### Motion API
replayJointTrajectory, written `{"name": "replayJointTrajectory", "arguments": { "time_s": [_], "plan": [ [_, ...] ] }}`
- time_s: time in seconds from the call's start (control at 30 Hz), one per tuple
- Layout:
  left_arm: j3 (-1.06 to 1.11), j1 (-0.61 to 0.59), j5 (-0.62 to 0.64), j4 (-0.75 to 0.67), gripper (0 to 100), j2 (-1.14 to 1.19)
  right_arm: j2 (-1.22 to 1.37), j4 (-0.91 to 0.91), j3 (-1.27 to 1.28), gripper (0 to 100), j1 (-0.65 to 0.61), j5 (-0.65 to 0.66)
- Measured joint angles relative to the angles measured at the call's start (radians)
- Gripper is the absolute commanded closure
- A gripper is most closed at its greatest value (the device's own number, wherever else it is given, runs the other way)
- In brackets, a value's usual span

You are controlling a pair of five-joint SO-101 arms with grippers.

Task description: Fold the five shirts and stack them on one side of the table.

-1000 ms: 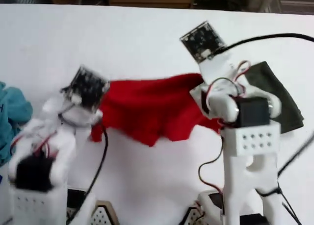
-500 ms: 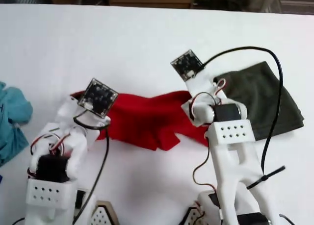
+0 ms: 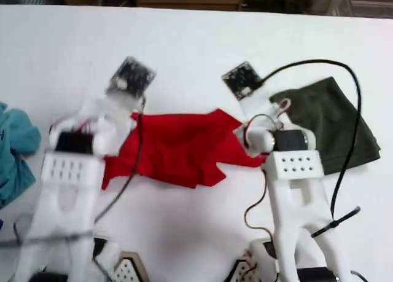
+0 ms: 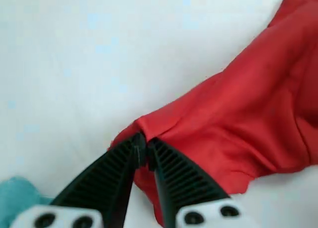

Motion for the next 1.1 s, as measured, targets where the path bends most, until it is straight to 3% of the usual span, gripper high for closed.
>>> {"name": "replayJointTrajectory", "arguments": {
  "time_s": [0.2,0.43,0.57,0.73,0.87,1.1],
  "plan": [
    [-0.339,0.000,0.020,0.170,98,0.249,0.000,0.135,-0.150,76.9,-0.058,0.011],
    [-0.517,-0.006,0.084,0.183,98,0.402,0.068,0.207,-0.170,76.9,-0.351,0.012],
    [-0.539,-0.055,0.091,0.183,93,0.460,0.138,0.155,-0.130,76.9,-0.405,0.012],
    [-0.542,-0.178,0.091,0.190,69,0.463,0.255,0.037,-0.107,76.9,-0.381,0.012],
    [-0.566,-0.333,0.107,0.199,70,0.463,0.298,-0.002,-0.107,76.9,-0.385,0.012],
    [-0.657,-0.683,0.285,0.288,72,0.466,0.308,0.028,-0.172,76.9,-0.505,0.012]
  ]
}}
